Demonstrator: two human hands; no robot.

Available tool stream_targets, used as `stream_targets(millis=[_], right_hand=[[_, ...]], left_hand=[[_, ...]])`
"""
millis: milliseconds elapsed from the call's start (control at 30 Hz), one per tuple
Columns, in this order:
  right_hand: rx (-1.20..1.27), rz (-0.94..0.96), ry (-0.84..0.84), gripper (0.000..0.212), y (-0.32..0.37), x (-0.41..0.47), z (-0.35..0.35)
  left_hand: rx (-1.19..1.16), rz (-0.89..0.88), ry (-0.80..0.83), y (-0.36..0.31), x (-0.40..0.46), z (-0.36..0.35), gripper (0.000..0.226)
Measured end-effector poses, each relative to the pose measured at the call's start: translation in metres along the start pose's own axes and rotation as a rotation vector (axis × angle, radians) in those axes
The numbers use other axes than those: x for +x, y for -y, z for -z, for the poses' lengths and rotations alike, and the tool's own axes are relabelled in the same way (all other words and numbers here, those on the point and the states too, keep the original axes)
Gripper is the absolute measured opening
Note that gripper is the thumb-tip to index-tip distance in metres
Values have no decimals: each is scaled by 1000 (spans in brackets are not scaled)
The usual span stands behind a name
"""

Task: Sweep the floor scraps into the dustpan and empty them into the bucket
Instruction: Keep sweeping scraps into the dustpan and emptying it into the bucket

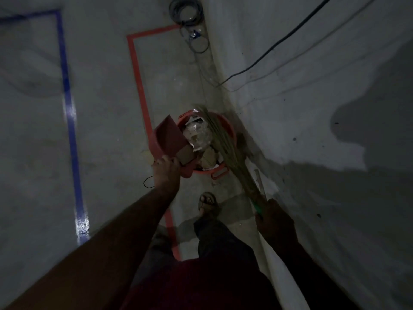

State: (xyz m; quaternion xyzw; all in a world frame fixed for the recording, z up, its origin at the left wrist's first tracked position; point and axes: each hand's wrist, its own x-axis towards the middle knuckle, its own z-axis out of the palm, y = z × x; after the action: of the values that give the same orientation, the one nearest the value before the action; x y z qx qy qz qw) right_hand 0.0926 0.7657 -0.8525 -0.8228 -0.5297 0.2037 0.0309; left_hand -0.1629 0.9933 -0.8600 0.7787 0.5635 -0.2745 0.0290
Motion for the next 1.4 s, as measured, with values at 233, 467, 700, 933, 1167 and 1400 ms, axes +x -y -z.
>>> stream_targets(millis=[233,467,700,933,1167,1400], right_hand=[[-86,113,-241,27,6,-15,14],[47,229,-196,42,14,-28,23],[50,163,93,45,19,-34,4],[89,-45,105,27,3,-6,-1],[109,8,75,36,0,-21,13],[130,260,64,52,57,-30,29]], left_hand=[[-10,6,-41,3,-17,7,24],[-19,19,0,-6,-17,18,47],[-124,36,-47,-5,-21,27,28],[-130,58,-24,8,-32,25,38],[-161,80,-2,30,-51,23,47],[-345,129,-80,79,-113,-3,49]])
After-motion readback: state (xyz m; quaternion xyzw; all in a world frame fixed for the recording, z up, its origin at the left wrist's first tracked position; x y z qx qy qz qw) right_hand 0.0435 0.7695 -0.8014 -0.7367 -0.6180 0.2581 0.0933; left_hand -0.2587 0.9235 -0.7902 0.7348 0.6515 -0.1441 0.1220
